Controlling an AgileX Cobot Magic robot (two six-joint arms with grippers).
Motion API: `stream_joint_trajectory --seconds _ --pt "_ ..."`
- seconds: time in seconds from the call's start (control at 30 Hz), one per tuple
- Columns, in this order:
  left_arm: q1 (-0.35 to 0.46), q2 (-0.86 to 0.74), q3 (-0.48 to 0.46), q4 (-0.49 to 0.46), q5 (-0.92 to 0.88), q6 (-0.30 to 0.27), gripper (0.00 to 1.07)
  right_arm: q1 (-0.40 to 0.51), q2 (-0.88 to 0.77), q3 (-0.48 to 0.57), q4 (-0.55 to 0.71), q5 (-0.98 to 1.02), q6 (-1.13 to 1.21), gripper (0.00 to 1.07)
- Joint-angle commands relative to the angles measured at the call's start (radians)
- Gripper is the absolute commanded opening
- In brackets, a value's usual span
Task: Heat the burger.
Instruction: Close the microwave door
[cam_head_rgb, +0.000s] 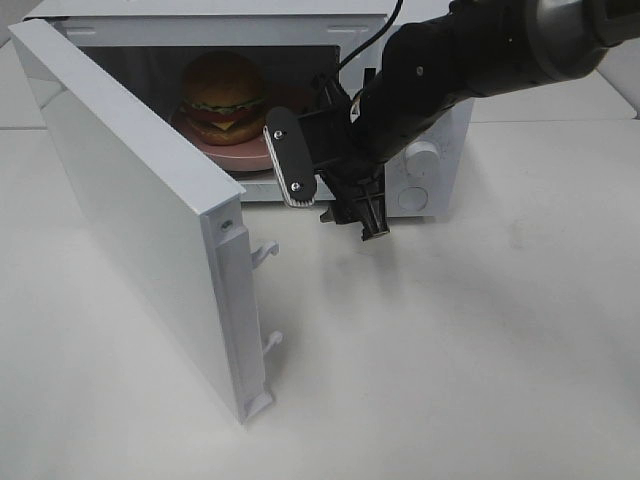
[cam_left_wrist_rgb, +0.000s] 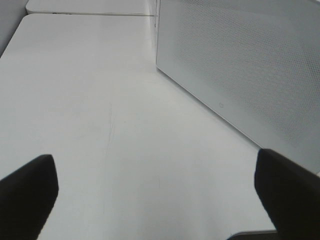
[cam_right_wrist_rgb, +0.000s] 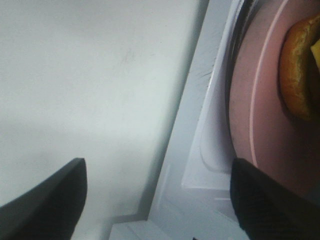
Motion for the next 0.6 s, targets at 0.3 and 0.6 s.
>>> stream_joint_trajectory --seconds 0.3,0.6 --pt "-0.002 -0.016 -0.001 -0.002 -0.014 -0.006 1.00 -0.004 -0.180 0.176 0.001 -0.049 0.036 0.76" --pt "-0.002 -0.016 -0.001 -0.002 -0.014 -0.006 1.00 -0.004 -0.285 0.264 0.001 -0.050 0.153 0.76"
